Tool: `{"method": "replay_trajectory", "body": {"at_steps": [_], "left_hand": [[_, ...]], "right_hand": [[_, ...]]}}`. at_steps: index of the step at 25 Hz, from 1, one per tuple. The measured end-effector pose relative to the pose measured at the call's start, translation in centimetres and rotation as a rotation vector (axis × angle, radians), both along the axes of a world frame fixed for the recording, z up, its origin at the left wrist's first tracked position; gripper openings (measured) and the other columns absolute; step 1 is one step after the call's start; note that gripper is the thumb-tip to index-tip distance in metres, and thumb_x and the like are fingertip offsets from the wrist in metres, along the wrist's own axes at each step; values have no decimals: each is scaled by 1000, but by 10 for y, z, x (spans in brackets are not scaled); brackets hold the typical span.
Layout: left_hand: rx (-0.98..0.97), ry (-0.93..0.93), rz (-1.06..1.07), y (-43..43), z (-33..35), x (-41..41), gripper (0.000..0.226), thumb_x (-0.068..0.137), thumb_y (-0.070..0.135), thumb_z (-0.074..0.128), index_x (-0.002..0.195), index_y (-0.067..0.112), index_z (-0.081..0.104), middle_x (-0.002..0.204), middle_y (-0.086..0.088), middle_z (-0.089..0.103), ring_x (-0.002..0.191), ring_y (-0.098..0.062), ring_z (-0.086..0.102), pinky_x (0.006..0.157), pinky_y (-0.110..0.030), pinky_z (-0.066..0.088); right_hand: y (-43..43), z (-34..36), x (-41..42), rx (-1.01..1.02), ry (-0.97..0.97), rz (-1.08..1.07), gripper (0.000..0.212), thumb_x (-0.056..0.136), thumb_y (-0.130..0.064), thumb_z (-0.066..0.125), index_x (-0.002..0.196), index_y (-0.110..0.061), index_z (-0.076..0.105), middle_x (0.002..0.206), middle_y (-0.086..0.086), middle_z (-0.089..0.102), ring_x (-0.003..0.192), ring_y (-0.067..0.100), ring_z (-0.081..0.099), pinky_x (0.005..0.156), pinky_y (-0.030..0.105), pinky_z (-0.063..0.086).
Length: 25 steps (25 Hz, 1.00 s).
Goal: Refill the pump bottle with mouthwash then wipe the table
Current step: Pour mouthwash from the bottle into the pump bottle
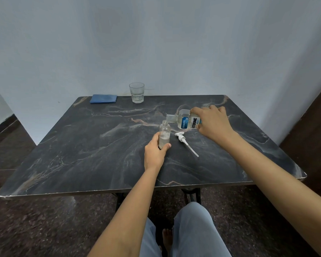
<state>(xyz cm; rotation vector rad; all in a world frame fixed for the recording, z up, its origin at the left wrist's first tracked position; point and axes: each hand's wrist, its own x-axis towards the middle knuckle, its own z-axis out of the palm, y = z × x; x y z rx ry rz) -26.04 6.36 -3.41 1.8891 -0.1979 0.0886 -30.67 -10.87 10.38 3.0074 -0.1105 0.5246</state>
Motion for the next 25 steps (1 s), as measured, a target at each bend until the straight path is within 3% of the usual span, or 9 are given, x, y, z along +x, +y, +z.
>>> {"method": "replay_trajectory", "body": {"at_steps": [25], "left_hand": [[-11,3,-5,1,-2,1,54,84,22,72,134,26,52,120,4,66,109,-13,62,100,-40,49]], "right_hand": [[4,5,-2,-10,31,-14,50,86,-19,61,133,-29,45,124,5,61,116,29,50,99,46,32]]}}
